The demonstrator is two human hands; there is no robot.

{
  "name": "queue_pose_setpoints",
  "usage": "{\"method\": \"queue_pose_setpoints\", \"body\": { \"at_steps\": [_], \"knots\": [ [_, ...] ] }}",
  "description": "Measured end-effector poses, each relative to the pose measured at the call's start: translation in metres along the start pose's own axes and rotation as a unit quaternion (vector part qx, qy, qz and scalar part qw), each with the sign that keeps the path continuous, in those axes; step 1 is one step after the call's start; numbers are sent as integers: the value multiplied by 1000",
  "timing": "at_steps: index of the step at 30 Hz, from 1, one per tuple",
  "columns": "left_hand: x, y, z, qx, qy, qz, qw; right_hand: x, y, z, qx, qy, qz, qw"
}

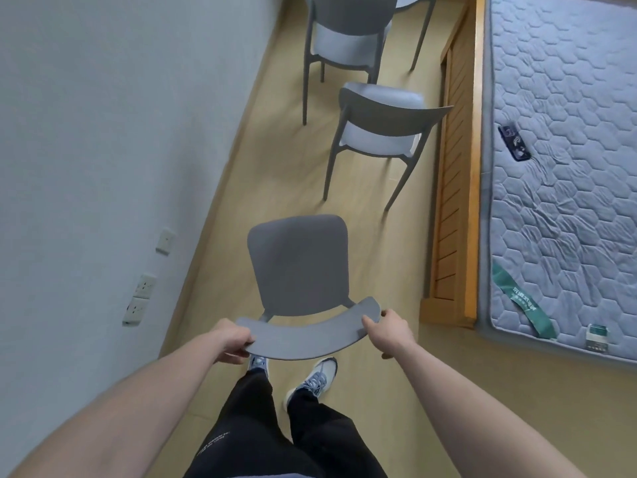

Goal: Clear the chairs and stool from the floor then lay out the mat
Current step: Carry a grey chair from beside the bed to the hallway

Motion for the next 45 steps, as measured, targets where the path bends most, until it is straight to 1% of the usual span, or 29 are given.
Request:
{"method": "queue_pose_setpoints", "body": {
  "at_steps": [2, 4, 5, 8, 14, 15, 18, 21, 24, 25, 28, 30, 32, 34, 35, 37, 40, 41, 45],
  "knots": [
    [-1, -9, 5, 49, 9, -7, 999, -7, -8, 6, -101, -28, 69, 992],
    [-4, -13, 8, 109, 15, -25, 994, -10, -17, 6, -215, -69, 153, 962],
    [-4, -13, 7, 127, 16, -35, 991, -10, -18, 6, -253, -81, 181, 947],
    [1, -13, 3, 147, 9, -45, 988, -6, -16, 0, -351, -103, 217, 905],
    [21, -14, -47, 120, -46, -21, 992, 8, 4, -33, -435, -121, 223, 864],
    [26, -13, -62, 103, -62, -11, 993, 14, 10, -43, -461, -124, 219, 851],
    [30, -9, -104, 66, -104, -1, 992, 26, 16, -56, -496, -133, 210, 832],
    [36, -17, -147, 12, -145, 27, 989, 41, 18, -75, -537, -148, 198, 806],
    [39, -33, -179, -32, -169, 61, 983, 64, 13, -100, -596, -173, 184, 762],
    [38, -42, -187, -59, -175, 83, 979, 72, 8, -111, -620, -184, 174, 742],
    [37, -58, -204, -109, -198, 125, 966, 93, -12, -129, -658, -208, 166, 704],
    [45, -71, -212, -156, -219, 162, 950, 111, -31, -141, -698, -231, 143, 663],
    [56, -80, -215, -182, -233, 179, 938, 127, -52, -148, -730, -250, 124, 623],
    [66, -89, -216, -205, -250, 214, 922, 145, -72, -154, -761, -258, 100, 587],
    [71, -93, -215, -235, -261, 239, 905, 157, -86, -156, -779, -265, 87, 561],
    [79, -99, -216, -283, -279, 264, 879, 172, -107, -162, -801, -276, 73, 526],
    [105, -117, -211, -350, -314, 310, 826, 206, -139, -172, -840, -279, 39, 463],
    [114, -124, -209, -364, -322, 322, 813, 214, -148, -175, -850, -279, 29, 445],
    [162, -159, -179, -435, -357, 371, 739, 263, -202, -197, -891, -292, -15, 348]
  ]
}}
Point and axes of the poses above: each hand's wrist, its own x-axis away from the middle knuckle, its own y-axis out of the back of the hand, z = x × y, the point moved 6 cm from there along -x, towards the middle knuckle, and after that the axes turned 15 degrees about -y, right-handed, at the moved point
